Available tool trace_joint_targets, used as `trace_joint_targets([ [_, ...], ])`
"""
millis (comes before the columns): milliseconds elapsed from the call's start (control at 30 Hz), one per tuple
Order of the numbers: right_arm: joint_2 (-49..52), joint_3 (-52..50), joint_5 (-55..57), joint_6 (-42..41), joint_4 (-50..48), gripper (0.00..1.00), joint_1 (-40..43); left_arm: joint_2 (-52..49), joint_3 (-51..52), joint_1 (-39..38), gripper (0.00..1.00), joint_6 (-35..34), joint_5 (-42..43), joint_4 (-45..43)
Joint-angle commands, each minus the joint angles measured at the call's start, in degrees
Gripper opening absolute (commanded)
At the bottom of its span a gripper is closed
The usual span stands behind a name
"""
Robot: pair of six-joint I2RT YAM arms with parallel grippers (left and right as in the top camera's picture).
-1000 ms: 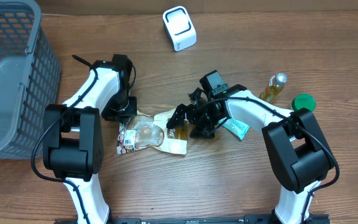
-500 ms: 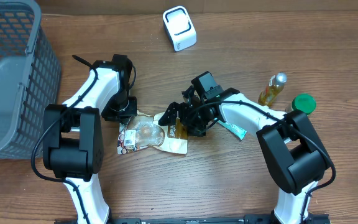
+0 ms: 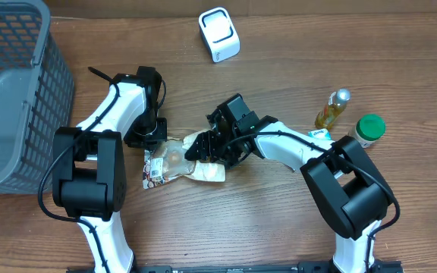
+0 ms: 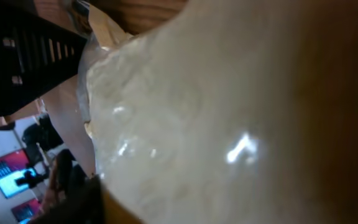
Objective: Scan the item barcode
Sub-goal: 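Grasp the brown pouch with the right gripper beside the left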
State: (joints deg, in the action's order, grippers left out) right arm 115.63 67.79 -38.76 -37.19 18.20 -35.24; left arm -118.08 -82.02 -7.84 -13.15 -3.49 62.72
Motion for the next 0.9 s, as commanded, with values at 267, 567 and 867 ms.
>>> trace_joint_targets([
  [267,0.39,-0.35,0.07,5.77,-0.33,0.32,-0.37,0.72,0.55,-0.09,0.06,0.94,0.50,-0.31],
  [567,0.39,-0.33,0.09,5.81,0.72,0.25,0.22,0.90,-5.53,1.51,0.09,1.16,0.13,1.77],
  [867,0.39,-0.33,0.11,12.17,2.32,0.15,0.87,0.87,-9.97,4.92,0.23,1.18,-3.43,-6.40],
])
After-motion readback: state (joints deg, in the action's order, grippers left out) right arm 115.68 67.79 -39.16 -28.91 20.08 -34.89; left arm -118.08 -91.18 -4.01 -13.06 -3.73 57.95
